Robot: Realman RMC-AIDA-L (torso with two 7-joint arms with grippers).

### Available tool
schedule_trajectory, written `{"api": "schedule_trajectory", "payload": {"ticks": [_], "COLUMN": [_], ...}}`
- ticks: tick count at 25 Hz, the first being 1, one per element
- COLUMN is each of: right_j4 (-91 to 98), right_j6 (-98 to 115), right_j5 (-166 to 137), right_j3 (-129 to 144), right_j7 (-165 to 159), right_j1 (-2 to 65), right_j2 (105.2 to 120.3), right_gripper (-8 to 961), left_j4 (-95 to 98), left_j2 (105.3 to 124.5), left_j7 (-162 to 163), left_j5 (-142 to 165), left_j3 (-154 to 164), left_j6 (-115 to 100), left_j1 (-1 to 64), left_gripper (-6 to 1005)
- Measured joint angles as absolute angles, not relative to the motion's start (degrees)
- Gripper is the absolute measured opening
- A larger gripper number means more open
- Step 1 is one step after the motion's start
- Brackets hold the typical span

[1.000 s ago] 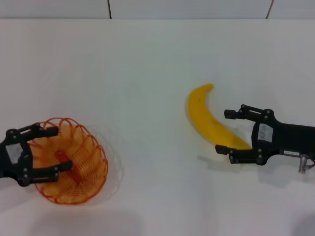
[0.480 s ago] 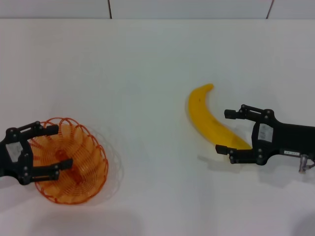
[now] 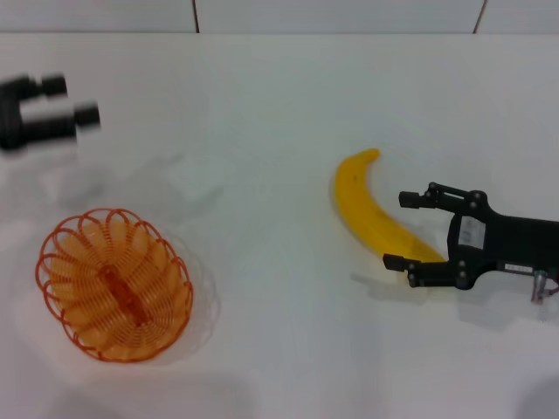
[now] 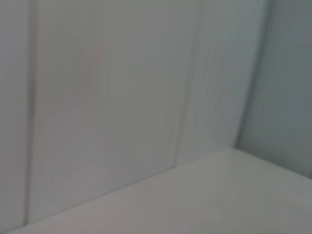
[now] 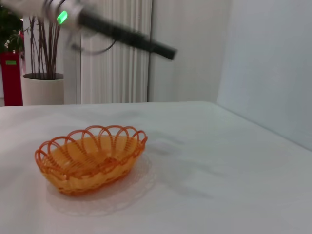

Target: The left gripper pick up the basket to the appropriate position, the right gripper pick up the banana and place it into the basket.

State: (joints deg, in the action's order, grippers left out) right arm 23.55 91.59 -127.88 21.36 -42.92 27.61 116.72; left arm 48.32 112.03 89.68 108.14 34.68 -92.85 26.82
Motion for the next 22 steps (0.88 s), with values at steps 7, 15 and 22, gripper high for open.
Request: {"api": "schedule_trajectory", "payload": {"ticks": [7,15,22], "right_j4": [23.5,23.8,23.5], "right_j6": [91.6,92.0,91.7], "right_j5": [-127.9,-128.2,-128.1], "right_j3": [21.6,21.8,21.8], "right_j7": [-43.2,-43.4,-43.4], "right_j1": [29.2,30.3,30.3], "right_j2": [116.72,116.72,116.72], "right_gripper": [887,887,887], "left_j4": [55.9,60.9,62.2], "left_j2": [102.40,105.86,114.09], "left_j7": [114.9,102.7,94.6], "left_j5": [130.0,145.4,155.0], "left_j3": [48.9,55.9,56.7], "left_j6": [-95.9,-97.1,-91.6], "left_j1": [40.5,42.4,42.8], "left_gripper": [840,828,817]}}
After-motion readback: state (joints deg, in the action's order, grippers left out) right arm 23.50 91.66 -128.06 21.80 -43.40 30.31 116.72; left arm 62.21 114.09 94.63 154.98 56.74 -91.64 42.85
